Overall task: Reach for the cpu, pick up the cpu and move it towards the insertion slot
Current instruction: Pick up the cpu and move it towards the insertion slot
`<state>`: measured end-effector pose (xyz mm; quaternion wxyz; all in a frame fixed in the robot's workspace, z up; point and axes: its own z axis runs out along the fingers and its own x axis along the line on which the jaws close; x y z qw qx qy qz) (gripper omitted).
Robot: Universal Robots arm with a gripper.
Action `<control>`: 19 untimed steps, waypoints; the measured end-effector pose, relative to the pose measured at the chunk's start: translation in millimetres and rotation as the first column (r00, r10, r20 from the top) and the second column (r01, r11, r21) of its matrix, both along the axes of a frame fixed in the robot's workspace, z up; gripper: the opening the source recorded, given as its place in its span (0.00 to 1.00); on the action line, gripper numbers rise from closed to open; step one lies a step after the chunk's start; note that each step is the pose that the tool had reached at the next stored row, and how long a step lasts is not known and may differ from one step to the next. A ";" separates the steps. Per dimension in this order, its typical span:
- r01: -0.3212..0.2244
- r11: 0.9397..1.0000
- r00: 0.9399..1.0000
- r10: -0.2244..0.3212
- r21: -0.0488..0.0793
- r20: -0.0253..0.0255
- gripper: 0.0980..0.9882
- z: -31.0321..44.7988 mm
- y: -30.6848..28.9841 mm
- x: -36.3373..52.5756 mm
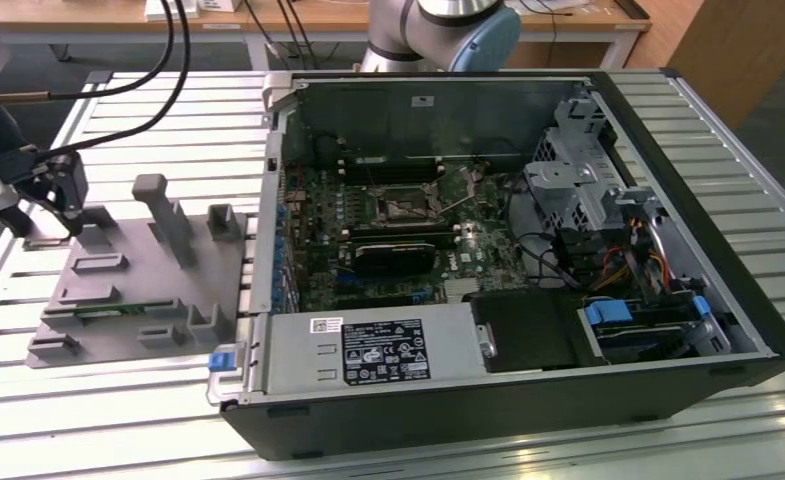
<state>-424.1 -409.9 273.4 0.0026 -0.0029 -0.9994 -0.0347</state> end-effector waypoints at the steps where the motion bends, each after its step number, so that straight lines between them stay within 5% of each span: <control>1: 0.000 1.000 1.000 0.000 0.000 0.000 0.50 0.7 0.0 0.0; 19: 0.000 1.000 1.000 0.000 0.000 0.000 0.50 18.1 0.0 0.0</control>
